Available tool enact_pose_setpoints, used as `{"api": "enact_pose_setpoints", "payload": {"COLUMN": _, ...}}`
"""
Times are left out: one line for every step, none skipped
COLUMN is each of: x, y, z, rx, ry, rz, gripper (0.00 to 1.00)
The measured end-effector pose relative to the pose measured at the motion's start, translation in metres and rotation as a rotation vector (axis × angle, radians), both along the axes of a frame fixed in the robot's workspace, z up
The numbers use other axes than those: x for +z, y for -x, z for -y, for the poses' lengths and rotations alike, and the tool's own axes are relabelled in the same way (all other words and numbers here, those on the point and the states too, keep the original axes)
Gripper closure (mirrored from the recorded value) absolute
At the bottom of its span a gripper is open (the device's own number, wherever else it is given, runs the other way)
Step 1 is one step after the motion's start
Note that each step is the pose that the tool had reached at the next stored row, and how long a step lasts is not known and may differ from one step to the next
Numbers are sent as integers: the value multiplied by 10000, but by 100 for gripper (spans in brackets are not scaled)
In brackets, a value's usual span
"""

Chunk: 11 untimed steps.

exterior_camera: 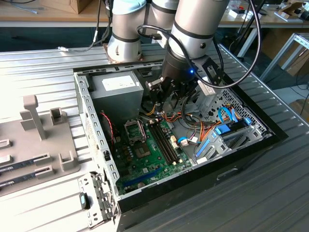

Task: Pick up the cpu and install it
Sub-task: 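Place the cpu into insertion slot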

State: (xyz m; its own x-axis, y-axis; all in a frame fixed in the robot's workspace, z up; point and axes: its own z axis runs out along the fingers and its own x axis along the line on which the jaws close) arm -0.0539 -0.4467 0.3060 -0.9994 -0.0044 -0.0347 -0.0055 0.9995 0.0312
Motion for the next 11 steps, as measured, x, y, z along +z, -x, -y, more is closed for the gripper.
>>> {"api": "enact_pose_setpoints", "payload": {"x": -2, "y": 1, "z": 0, "rx": 0, "ry": 0, "rz": 0, "gripper": 53}}
{"api": "enact_pose_setpoints", "payload": {"x": -4, "y": 2, "z": 1, "rx": 0, "ry": 0, "rz": 0, "gripper": 53}}
{"api": "enact_pose_setpoints", "payload": {"x": -8, "y": 4, "z": 1, "rx": 0, "ry": 0, "rz": 0, "gripper": 53}}
{"api": "enact_pose_setpoints", "payload": {"x": -10, "y": 5, "z": 1, "rx": 0, "ry": 0, "rz": 0, "gripper": 53}}
{"api": "enact_pose_setpoints", "payload": {"x": -11, "y": 6, "z": 1, "rx": 0, "ry": 0, "rz": 0, "gripper": 53}}
{"api": "enact_pose_setpoints", "payload": {"x": -12, "y": 6, "z": 1, "rx": 0, "ry": 0, "rz": 0, "gripper": 53}}
{"api": "enact_pose_setpoints", "payload": {"x": -14, "y": 9, "z": 1, "rx": 0, "ry": 0, "rz": 0, "gripper": 53}}
{"api": "enact_pose_setpoints", "payload": {"x": -17, "y": 11, "z": 1, "rx": 0, "ry": -1, "rz": 0, "gripper": 53}}
{"api": "enact_pose_setpoints", "payload": {"x": -18, "y": 12, "z": 1, "rx": 1, "ry": -1, "rz": 0, "gripper": 53}}
{"api": "enact_pose_setpoints", "payload": {"x": -20, "y": 13, "z": 1, "rx": 0, "ry": 0, "rz": 0, "gripper": 53}}
{"api": "enact_pose_setpoints", "payload": {"x": -22, "y": 13, "z": 1, "rx": 0, "ry": 0, "rz": 1, "gripper": 53}}
